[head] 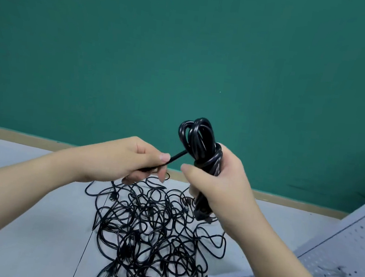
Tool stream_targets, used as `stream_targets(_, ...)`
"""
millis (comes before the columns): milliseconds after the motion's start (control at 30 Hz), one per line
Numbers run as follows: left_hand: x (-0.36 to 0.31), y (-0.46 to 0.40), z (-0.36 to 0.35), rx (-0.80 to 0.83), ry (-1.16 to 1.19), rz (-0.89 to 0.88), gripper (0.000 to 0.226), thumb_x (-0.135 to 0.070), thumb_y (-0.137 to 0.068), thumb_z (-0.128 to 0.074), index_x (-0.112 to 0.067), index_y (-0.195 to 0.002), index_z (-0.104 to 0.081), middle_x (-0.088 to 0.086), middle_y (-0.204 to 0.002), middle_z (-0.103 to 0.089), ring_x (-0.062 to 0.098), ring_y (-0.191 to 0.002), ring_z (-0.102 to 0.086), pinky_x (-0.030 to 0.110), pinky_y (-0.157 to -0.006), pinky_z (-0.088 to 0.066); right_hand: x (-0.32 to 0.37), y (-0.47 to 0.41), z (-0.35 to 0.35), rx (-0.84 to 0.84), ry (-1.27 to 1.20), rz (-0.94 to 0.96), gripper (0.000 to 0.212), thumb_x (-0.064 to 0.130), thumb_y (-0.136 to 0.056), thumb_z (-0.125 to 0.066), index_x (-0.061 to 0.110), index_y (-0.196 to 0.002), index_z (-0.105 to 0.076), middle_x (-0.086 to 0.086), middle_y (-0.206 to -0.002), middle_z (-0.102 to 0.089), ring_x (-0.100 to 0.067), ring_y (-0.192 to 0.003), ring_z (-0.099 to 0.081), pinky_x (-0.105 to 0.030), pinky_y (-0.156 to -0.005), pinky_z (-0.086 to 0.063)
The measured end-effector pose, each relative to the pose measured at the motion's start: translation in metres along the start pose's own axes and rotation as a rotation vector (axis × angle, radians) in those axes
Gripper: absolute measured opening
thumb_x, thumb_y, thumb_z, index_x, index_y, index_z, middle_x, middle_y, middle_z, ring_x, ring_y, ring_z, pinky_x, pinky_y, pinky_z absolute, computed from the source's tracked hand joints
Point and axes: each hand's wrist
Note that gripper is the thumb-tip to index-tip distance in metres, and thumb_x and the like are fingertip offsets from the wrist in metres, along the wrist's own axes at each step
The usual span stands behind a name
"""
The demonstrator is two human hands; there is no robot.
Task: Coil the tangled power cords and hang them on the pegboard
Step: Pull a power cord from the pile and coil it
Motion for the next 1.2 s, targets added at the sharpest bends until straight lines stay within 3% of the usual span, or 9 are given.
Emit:
stream_targets(167, -0.013, -0.002, -0.016, 0.113, -0.279, 0.059, 0.036, -0.039, -0.108, -0.048, -0.020, -0.089, -0.072, -0.005, -0.059, -0.060, 0.015, -0.059, -0.053, 0.031, -0.066, -0.046, -0.022, -0.010, 0.009, -0.026, 0.032, -0.126, 0.042, 0.015, -0.067, -0.066, 0.025, -0.107, -0.057, 0.015, -0.064, -0.056, -0.019, -0.060, -0.051, -0.035, -0.059, -0.044)
stream_targets(267, -0.021, 0.000, -0.028, 0.155, -0.520, 0.117, 0.037, -0.039, -0.108, -0.044, -0.024, -0.082, -0.065, -0.010, -0.065, -0.065, 0.005, -0.058, -0.057, 0.019, -0.062, -0.042, -0.030, -0.010, 0.005, 0.022, 0.073, -0.140, 0.042, 0.013, -0.065, -0.063, 0.029, -0.103, -0.061, 0.015, -0.063, -0.053, -0.017, -0.060, -0.046, -0.033, -0.056, -0.041)
stream_targets(333, -0.028, 0.003, -0.032, 0.149, -0.735, 0.116, 0.036, -0.042, -0.108, -0.039, -0.027, -0.084, -0.061, -0.019, -0.069, -0.062, 0.002, -0.061, -0.054, 0.021, -0.062, -0.040, -0.035, -0.011, 0.006, 0.036, 0.146, -0.126, 0.037, 0.009, -0.068, -0.065, 0.030, -0.098, -0.060, 0.018, -0.061, -0.052, -0.014, -0.058, -0.042, -0.030, -0.054, -0.039)
stream_targets(433, -0.037, 0.007, -0.032, 0.100, -0.895, 0.073, 0.038, -0.047, -0.107, -0.036, -0.023, -0.085, -0.054, -0.006, -0.075, -0.057, 0.010, -0.066, -0.051, 0.030, -0.065, -0.044, -0.041, -0.013, 0.011, 0.002, 0.233, -0.132, 0.038, -0.002, -0.076, -0.068, 0.025, -0.100, -0.058, 0.020, -0.061, -0.052, -0.008, -0.054, -0.040, -0.021, -0.052, -0.038)
stream_targets(633, -0.041, 0.008, -0.035, -0.043, -1.232, -0.189, 0.035, -0.056, -0.103, -0.033, -0.029, -0.084, -0.045, -0.008, -0.077, -0.054, 0.014, -0.070, -0.053, 0.033, -0.069, -0.044, -0.052, -0.013, 0.002, 0.009, 0.573, -0.125, 0.032, 0.016, -0.077, -0.074, 0.032, -0.088, -0.047, 0.011, -0.071, -0.058, -0.007, -0.060, -0.047, -0.032, -0.059, -0.044)
stream_targets(767, -0.035, 0.009, -0.028, -0.121, -1.114, -0.410, 0.043, -0.067, -0.091, -0.033, -0.033, -0.088, -0.061, -0.015, -0.079, -0.062, 0.008, -0.072, -0.058, 0.035, -0.068, -0.052, -0.049, -0.011, -0.006, 0.193, 0.699, -0.046, 0.025, 0.027, -0.080, -0.074, 0.033, -0.081, -0.050, 0.012, -0.070, -0.059, -0.005, -0.063, -0.050, -0.026, -0.057, -0.039)
stream_targets(900, -0.037, 0.011, -0.024, -0.186, -0.702, -0.252, 0.033, -0.061, -0.076, -0.076, -0.034, -0.084, -0.059, -0.014, -0.070, -0.065, 0.009, -0.066, -0.055, 0.024, -0.058, -0.042, -0.046, -0.004, -0.019, 0.364, 0.697, -0.003, 0.024, 0.035, -0.079, -0.078, 0.038, -0.086, -0.055, 0.012, -0.080, -0.067, -0.007, -0.075, -0.063, -0.033, -0.067, -0.055)
stream_targets(1000, -0.036, 0.013, -0.019, -0.242, -0.476, -0.225, 0.031, -0.046, -0.072, -0.088, -0.027, -0.075, -0.064, -0.008, -0.065, -0.065, 0.008, -0.057, -0.052, 0.020, -0.055, -0.040, -0.043, 0.000, -0.025, 0.353, 0.603, -0.012, 0.028, 0.041, -0.078, -0.083, 0.035, -0.092, -0.059, 0.012, -0.083, -0.068, -0.004, -0.076, -0.062, -0.029, -0.070, -0.055)
stream_targets(1200, -0.033, 0.013, -0.021, -0.465, -0.091, -0.226, 0.033, -0.052, -0.072, -0.085, -0.024, -0.083, -0.070, 0.009, -0.079, -0.074, 0.039, -0.078, -0.070, 0.057, -0.078, -0.058, -0.044, -0.005, -0.018, 0.093, 0.468, 0.010, 0.041, 0.048, -0.073, -0.083, 0.029, -0.105, -0.067, 0.014, -0.091, -0.074, -0.005, -0.084, -0.067, -0.036, -0.081, -0.056)
Point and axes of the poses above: each hand's wrist, its own y-axis away from the middle knuckle, its own z-axis out of the back of the hand, x = y × z
